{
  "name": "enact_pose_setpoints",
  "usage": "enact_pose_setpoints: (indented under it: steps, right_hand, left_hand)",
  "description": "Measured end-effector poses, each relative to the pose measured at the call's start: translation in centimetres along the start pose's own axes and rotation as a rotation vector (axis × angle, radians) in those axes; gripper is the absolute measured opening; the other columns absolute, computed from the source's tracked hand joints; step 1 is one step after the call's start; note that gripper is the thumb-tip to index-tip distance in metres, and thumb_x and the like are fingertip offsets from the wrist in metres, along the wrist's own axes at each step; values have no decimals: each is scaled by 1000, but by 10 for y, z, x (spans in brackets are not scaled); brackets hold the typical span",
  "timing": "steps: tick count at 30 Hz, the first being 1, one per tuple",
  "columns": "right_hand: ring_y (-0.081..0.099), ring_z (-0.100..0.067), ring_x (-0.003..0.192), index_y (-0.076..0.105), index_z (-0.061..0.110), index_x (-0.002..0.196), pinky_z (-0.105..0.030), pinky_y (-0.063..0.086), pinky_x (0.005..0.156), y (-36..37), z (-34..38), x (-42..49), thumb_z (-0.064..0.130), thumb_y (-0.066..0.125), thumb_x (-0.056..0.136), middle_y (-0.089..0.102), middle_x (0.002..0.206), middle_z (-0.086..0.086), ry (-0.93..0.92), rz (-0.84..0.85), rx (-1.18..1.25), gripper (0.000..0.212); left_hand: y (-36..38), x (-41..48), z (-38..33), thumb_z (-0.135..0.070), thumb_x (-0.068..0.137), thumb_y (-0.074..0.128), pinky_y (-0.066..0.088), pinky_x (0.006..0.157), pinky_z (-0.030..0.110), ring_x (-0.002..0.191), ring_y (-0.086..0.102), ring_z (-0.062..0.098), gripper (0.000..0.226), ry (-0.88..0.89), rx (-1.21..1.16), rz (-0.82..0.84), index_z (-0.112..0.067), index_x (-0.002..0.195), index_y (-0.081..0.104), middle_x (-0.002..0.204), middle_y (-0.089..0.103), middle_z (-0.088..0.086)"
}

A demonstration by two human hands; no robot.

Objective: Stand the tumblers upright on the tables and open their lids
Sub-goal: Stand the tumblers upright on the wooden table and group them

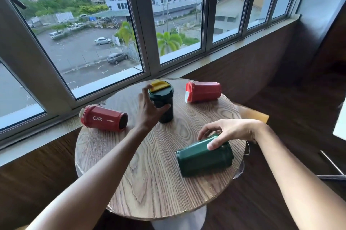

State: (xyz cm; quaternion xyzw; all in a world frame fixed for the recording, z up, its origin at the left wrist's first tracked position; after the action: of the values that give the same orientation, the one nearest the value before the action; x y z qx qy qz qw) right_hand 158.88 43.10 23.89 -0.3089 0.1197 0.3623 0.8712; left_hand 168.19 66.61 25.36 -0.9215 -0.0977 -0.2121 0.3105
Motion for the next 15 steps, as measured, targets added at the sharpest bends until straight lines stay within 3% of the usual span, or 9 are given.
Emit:
enact_pose_setpoints:
  steps: [5,10,12,15]
  right_hand:
    - [63,-14,108,62,34,116,-28,53,91,6,-8,-7,24,84,68,64,121,0,28,83,19,54]
    - [65,-18,99,65,27,110,-39,55,84,2,-14,-1,27,85,67,64,113,-9,68,-11,184,47]
    - [66,-17,95,64,26,107,-36,57,76,-5,-10,-3,29,83,69,63,113,-5,86,-72,157,42]
    - [67,-20,96,64,28,103,-40,57,77,-21,5,-6,33,85,67,61,114,-4,97,-187,39,42]
  left_hand:
    - [0,-1,4,-20,74,81,51,96,51,124,46,33,80,31,-33,25,-15,136,31,134,41,20]
    - [-2,-4,3,-35,73,68,51,97,50,125,47,30,77,63,-44,56,-16,137,29,140,42,17]
    - [-1,-4,3,-32,73,68,51,97,50,126,47,29,77,65,-37,67,-16,137,28,140,41,17]
    - [-1,-3,4,-28,74,69,51,97,51,126,46,28,76,69,-45,82,-16,138,28,142,39,17]
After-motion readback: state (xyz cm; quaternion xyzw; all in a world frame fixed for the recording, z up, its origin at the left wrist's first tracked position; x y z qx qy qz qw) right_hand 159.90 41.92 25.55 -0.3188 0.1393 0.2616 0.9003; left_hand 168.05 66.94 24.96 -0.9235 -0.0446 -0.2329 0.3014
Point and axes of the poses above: each hand's wrist, its own x-axis towards the middle knuckle, its own y-axis out of the palm, z = x × y, the point moved 7 cm from there along x, towards the middle knuckle
